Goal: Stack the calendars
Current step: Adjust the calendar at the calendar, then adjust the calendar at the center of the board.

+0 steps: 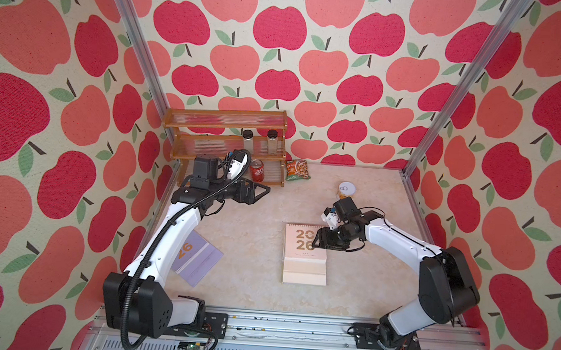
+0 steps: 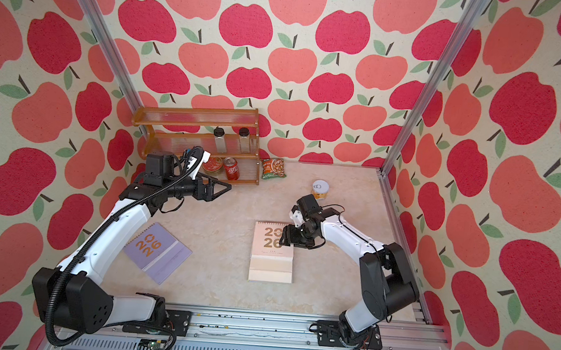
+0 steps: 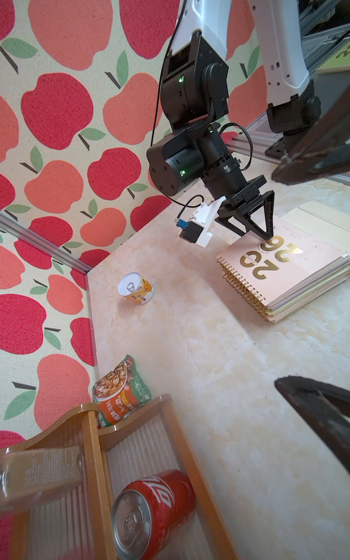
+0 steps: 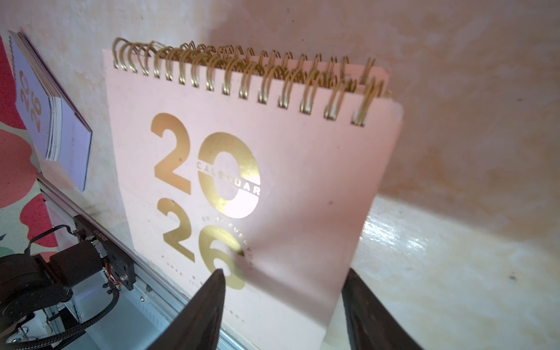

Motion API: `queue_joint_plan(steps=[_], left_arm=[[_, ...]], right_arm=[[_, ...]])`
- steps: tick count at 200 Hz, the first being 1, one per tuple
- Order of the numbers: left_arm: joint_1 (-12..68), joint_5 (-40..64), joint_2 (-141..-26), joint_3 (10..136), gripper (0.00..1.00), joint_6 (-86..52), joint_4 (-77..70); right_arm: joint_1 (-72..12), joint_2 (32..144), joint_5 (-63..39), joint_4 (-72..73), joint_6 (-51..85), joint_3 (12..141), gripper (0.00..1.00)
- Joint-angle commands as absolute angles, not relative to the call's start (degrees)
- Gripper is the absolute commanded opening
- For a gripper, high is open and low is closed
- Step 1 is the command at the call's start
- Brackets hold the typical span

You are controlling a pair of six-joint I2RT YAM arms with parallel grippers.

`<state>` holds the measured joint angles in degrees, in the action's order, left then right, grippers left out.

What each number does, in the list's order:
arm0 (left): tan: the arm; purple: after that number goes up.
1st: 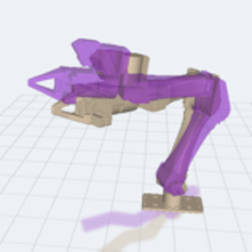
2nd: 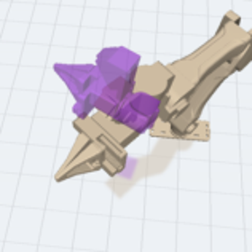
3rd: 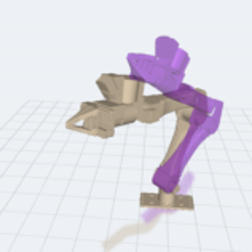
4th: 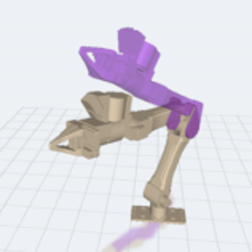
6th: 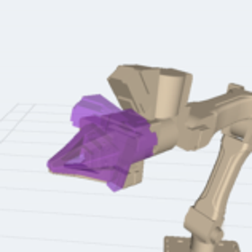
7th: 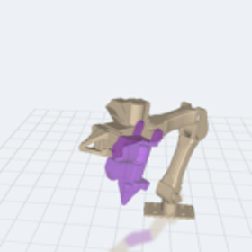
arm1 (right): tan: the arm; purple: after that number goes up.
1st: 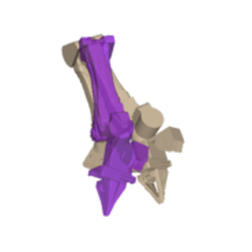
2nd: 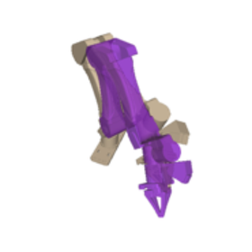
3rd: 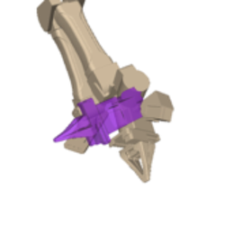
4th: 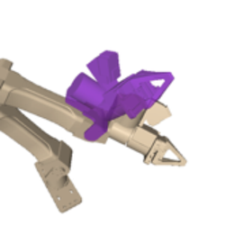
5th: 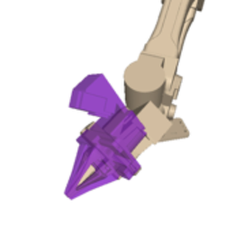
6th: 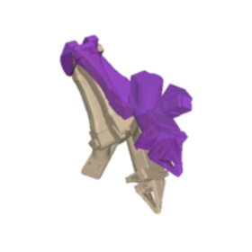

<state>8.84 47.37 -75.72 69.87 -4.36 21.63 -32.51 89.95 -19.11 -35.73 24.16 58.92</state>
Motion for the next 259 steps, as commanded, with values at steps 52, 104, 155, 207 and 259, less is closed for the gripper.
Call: queue_joint_plan(steps=[52, 104, 155, 207, 259], left_arm=[[5.17, 37.53, -71.43, 69.14, 0.96, -8.1, 24.09], [-5.33, 13.17, -62.61, 61.54, 0.98, -23.63, 32.92], [-16.53, 7.39, -52.97, 50.59, 0.99, -34.8, 40.03], [-25.59, 6.67, -45.45, 41.43, 1.0, -41.08, 41.92], [-33.99, 8.9, -45.57, 32.68, 0.99, -41.78, 37.71]], right_arm=[[-32.32, 81.96, -12.78, -39.47, 21.06, 63.3, 0.83], [-35.74, 87.87, -12.79, -37.42, 17.63, 73.91, 0.99], [-40.88, 100.23, -15.02, -39.16, 13.85, 89.56, 0.99], [-43.39, 109.79, -19.73, -41.63, 13.09, 100.79, 0.99], [-46.78, 117.04, -22.41, -44.8, 11.95, 107.49, 0.99]])
